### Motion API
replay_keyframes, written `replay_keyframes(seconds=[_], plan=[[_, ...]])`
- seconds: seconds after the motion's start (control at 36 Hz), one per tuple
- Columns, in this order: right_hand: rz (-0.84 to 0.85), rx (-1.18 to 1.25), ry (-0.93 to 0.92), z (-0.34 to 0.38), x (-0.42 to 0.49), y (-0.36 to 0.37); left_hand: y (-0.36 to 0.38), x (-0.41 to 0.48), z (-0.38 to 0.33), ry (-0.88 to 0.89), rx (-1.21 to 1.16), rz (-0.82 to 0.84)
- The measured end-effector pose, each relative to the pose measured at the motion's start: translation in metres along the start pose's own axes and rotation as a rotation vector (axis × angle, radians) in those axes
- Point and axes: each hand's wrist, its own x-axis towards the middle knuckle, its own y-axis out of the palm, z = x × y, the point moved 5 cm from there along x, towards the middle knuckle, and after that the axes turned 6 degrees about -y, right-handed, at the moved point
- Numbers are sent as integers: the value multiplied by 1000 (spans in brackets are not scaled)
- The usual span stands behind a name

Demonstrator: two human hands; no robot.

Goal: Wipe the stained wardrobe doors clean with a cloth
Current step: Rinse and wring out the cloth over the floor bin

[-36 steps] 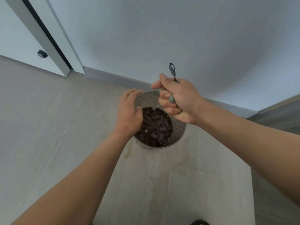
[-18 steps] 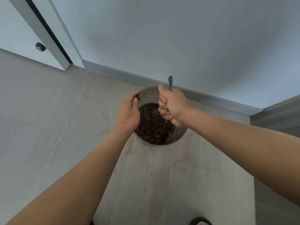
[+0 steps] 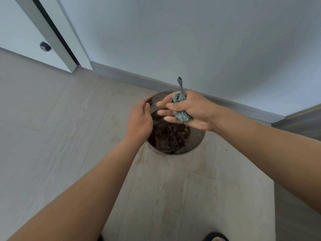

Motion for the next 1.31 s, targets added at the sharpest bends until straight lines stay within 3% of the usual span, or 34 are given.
replay_keyframes(seconds=[0.19, 0.36, 0.5, 0.81, 0.94, 1.0, 1.14, 1.31], plan=[[2, -7, -217, 22, -9, 8, 2, 1, 4, -15, -47, 11], [-29, 27, -229, 34, -13, 14, 4, 3, 7, -27, -70, 13], [-150, -20, -254, 24, -9, 12, 2, 0, 5, -32, -64, 18], [-348, -210, -61, -38, 17, -22, 1, -2, 1, -51, -23, 7], [-333, -137, -5, -37, 22, -30, 1, -3, 1, -73, -35, 41], [-249, -50, 41, -29, 18, -22, -3, -9, -3, -108, 10, 75], [-73, 118, 122, 26, -31, 16, -42, -41, -87, -172, 116, 69], [-183, 500, -35, 156, -172, 70, -77, -115, -274, -380, -117, 505]])
